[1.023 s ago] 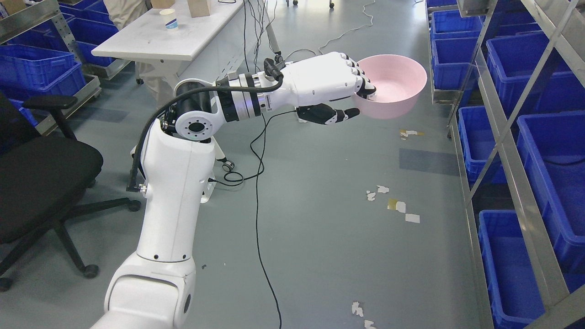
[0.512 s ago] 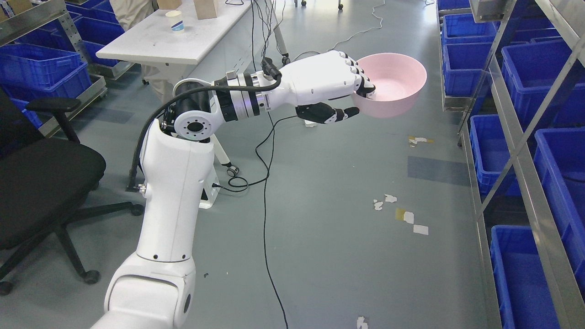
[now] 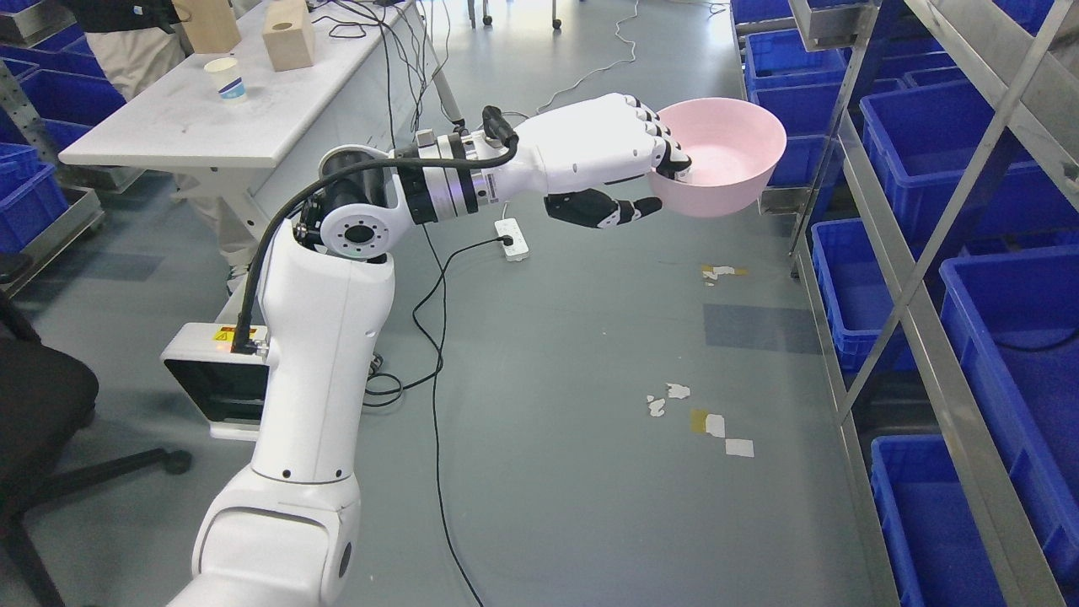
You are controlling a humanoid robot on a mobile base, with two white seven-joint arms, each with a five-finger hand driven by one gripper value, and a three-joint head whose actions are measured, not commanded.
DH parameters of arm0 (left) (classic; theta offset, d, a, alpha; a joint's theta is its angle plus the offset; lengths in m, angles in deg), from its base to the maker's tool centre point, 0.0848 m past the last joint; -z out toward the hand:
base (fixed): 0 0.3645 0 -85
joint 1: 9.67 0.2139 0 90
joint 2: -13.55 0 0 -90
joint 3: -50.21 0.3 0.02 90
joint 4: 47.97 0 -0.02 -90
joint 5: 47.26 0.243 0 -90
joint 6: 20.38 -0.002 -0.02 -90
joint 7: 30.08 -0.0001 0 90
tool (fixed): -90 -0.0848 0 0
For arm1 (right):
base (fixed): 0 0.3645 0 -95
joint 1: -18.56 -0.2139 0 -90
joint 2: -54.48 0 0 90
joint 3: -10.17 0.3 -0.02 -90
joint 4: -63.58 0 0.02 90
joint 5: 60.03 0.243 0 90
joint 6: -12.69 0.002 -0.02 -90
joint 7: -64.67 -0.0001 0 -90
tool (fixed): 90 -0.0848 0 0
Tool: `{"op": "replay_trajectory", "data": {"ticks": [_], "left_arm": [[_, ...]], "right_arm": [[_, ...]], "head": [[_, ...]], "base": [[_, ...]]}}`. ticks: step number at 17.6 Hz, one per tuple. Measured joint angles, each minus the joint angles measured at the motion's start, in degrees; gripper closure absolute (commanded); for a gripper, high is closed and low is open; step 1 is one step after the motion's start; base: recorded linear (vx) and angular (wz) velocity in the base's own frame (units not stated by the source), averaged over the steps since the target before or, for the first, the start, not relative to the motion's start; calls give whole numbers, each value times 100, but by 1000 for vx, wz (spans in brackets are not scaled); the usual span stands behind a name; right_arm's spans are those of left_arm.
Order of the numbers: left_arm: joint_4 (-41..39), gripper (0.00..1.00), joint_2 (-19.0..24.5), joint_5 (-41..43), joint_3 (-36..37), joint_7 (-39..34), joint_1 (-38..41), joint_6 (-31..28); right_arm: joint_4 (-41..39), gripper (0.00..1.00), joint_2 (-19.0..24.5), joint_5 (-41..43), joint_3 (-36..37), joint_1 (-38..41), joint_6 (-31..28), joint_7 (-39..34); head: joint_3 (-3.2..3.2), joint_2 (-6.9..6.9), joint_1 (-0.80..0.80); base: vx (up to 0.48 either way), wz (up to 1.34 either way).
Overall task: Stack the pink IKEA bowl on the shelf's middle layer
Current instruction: 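Hold the pink bowl raised in the left hand while driving to the shelf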
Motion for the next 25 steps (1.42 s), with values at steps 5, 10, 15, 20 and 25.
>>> {"op": "replay_trajectory", "data": {"ticks": [5, 10, 15, 20, 25], "left_arm": [[0, 98, 0, -1, -4, 1, 0, 0], [4, 98, 0, -2, -7, 1, -2, 0], [89, 98, 0, -4, -26, 1, -89, 0], [324, 97, 0, -3, -41, 1, -505, 0], [614, 97, 0, -41, 10, -146, -820, 0]], "right_arm": [[0, 0, 1, 1, 0, -2, 0, 15], [0, 0, 1, 2, 0, -1, 0, 18], [0, 0, 1, 1, 0, -1, 0, 18], [0, 0, 1, 2, 0, 1, 0, 18], [0, 0, 1, 1, 0, 1, 0, 19]], "head": [[0, 0, 0], [0, 0, 0], [0, 0, 0], [0, 0, 0], [0, 0, 0]], "base": [[273, -116], [338, -136], [324, 0], [276, 75], [224, 54]]}}
